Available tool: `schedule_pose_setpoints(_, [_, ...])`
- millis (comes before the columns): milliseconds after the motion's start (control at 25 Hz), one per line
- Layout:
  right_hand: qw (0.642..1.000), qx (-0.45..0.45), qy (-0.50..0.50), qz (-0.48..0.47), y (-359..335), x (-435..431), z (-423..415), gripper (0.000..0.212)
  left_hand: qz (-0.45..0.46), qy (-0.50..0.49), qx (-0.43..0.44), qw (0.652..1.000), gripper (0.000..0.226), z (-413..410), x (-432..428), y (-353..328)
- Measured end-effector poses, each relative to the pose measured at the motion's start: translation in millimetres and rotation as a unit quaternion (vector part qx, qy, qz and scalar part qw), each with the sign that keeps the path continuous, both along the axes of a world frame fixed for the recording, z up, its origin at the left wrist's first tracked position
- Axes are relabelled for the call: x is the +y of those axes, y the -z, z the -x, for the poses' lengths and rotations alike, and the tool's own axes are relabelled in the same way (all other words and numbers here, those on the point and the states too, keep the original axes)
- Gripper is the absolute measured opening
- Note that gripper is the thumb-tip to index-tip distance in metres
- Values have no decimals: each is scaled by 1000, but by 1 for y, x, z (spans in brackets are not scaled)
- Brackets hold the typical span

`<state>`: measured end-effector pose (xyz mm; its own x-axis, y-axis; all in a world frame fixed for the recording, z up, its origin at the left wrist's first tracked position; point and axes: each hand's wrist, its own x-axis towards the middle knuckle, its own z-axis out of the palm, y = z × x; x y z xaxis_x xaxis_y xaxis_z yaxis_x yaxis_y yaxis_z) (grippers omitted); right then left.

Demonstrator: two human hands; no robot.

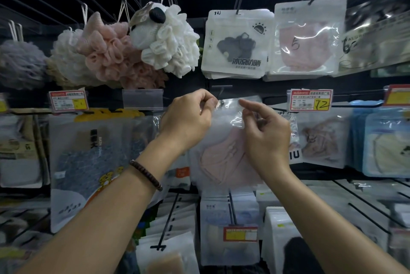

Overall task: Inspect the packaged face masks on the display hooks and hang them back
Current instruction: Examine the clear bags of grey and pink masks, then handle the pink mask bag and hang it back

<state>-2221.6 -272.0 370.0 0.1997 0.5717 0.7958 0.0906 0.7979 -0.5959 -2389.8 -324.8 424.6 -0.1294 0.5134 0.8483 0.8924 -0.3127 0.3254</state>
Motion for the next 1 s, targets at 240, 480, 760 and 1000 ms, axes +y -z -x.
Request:
schedule_pose_setpoints(240, [1000, -6, -8, 25, -7, -8, -4, 25, -10, -1, 26, 1000, 17, -2, -3, 0])
schedule_pose_setpoints(480, [998, -43, 26, 23, -19, -19, -9, 24, 1, 19, 47, 999, 15, -1, -7, -5])
schedule_pose_setpoints(760, [999, -38, -3, 13, -17, -19, -12, 25, 23, -1, 13, 1000, 15, -8, -9, -12])
schedule_pose_setpoints(1000, [998, -35, -18, 44, -18, -14, -13, 21, 59, 88, -71, 992, 16, -3, 4, -15])
